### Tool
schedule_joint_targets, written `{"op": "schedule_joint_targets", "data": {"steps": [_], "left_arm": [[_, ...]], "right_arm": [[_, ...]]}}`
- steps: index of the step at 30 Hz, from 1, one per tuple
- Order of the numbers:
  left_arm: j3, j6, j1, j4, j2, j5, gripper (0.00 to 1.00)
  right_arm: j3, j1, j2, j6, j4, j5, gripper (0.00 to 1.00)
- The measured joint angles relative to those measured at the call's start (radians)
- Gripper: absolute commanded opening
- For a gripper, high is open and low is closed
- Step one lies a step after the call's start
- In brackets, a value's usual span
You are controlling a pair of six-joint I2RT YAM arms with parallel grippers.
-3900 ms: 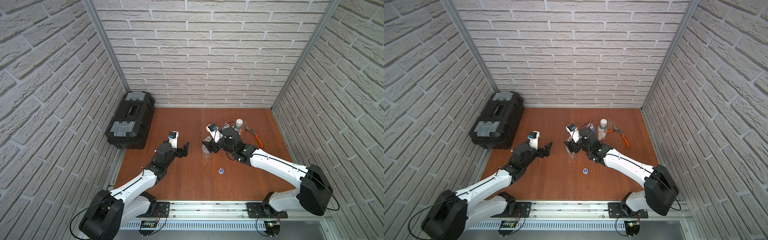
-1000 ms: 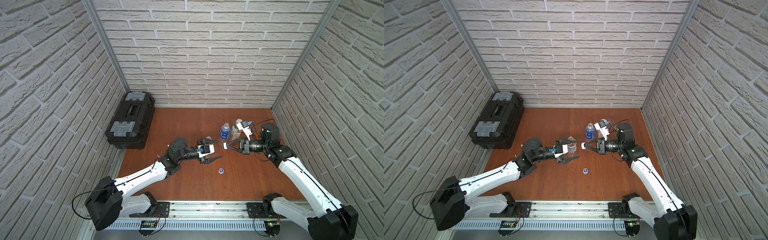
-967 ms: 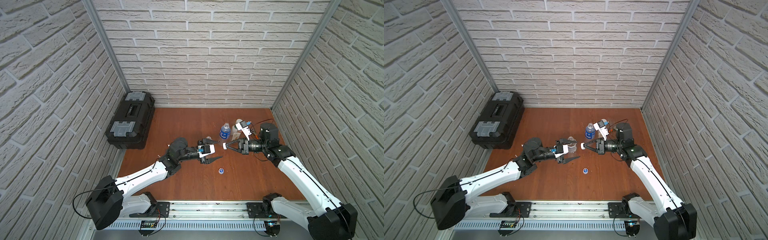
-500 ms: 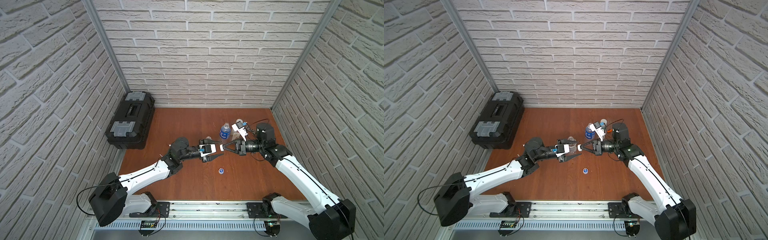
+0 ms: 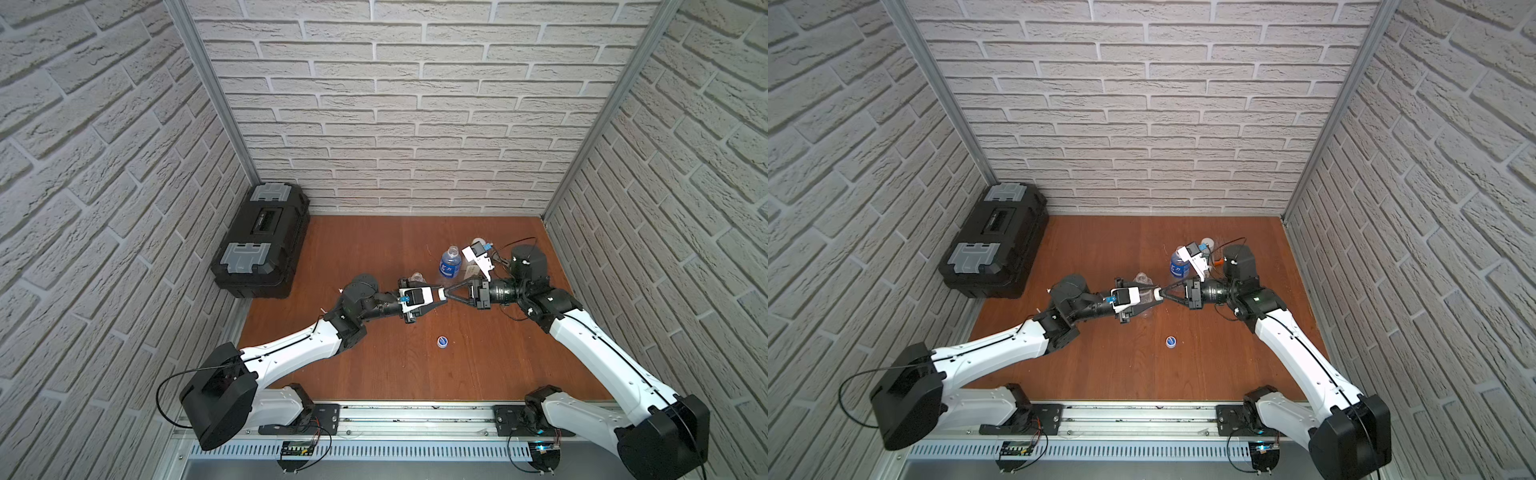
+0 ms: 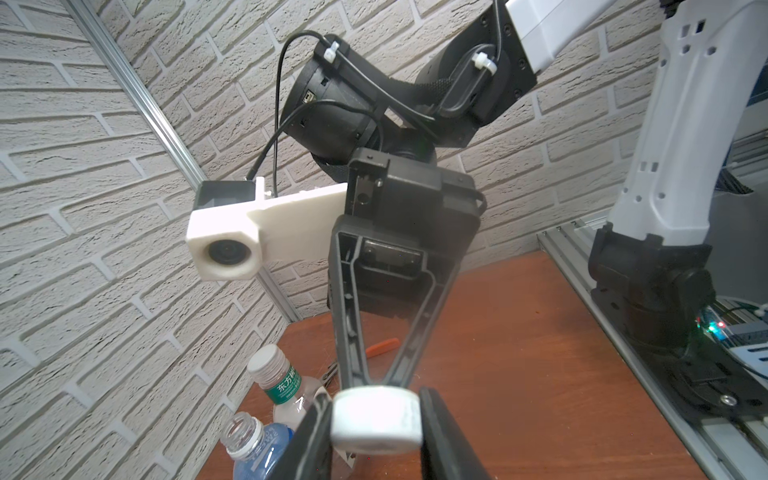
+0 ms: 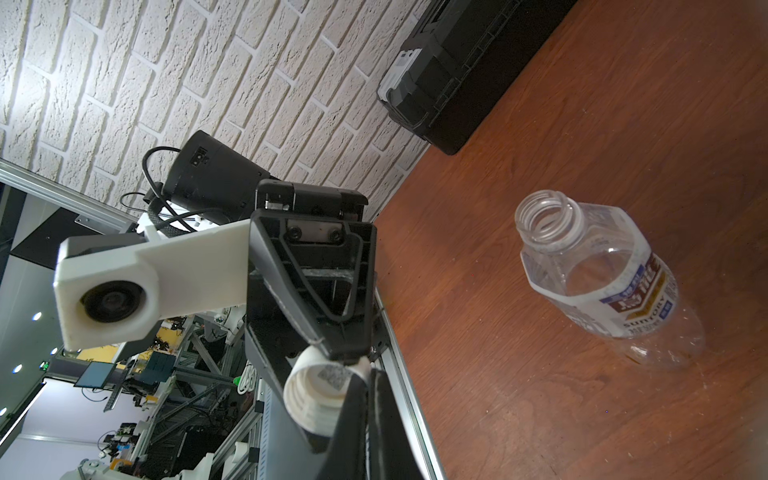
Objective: Screw on the bottle caps
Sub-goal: Adjust the bottle cap at the center of the board.
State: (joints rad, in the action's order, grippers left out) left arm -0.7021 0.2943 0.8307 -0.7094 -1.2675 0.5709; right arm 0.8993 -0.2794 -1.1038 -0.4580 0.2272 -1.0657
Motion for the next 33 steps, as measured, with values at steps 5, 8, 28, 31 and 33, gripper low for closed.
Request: {"op": "schedule_joint_targets", "data": {"steps": [5,8,28,31,33], "left_arm": [[0.002,0.003,0.0,0.036,0.01,-0.034,0.35],[0.002,0.005,0.002,0.119,0.048,-0.065,0.36],[-0.294,-0.159,0.229,1.268,-0.103,-0.557,0.36],[-0.333,-0.173,0.229,1.336,-0.194,-0.584,0.36],[-0.354,-0.18,0.229,1.358,-0.256,-0.597,0.36]], "right_arm": [[0.009,-0.002,0.0,0.025,0.039,0.046,0.38],[0.034,-0.002,0.009,0.065,0.103,0.109,0.49],[-0.005,-0.002,0.23,0.208,0.338,0.864,0.74],[-0.019,-0.002,0.24,0.207,0.338,0.885,0.8],[-0.021,-0.002,0.24,0.208,0.339,0.897,0.82]]}}
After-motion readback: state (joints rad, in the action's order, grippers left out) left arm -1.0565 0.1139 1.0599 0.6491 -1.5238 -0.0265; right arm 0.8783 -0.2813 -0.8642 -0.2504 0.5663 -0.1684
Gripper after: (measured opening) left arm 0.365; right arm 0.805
